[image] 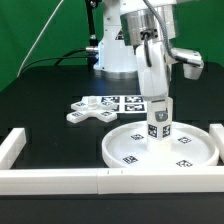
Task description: Assemble round table
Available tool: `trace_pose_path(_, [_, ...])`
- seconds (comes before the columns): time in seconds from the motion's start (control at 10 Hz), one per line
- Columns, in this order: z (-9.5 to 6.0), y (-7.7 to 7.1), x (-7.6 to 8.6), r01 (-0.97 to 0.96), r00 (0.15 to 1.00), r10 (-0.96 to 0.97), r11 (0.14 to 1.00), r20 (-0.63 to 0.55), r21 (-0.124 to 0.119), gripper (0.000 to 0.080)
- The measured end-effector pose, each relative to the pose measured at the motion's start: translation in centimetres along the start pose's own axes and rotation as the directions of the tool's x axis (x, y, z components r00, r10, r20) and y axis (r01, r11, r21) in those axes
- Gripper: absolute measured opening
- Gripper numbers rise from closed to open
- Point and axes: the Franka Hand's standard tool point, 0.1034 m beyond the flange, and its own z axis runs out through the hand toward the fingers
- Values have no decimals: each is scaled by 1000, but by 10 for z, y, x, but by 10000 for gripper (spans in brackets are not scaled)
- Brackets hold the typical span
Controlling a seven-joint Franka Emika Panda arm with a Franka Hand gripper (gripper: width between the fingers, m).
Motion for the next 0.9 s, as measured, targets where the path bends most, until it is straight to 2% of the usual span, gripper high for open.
trace_pose_path(0.1, [-11,-2,-5,15,1000,-15,1000,16,1,619])
trace_pose_path(0.2, [-19,0,-11,15,999,-14,1000,39,-23,644])
trace_pose_path(0.3, [-17,-1,-9,16,999,-15,1000,32,-16,644])
trace_pose_path(0.7, [-16,1,-8,45,998,-44,999,34,-23,649])
trace_pose_path(0.9, [-37,7,4,189,980,-185,981,69,-42,649])
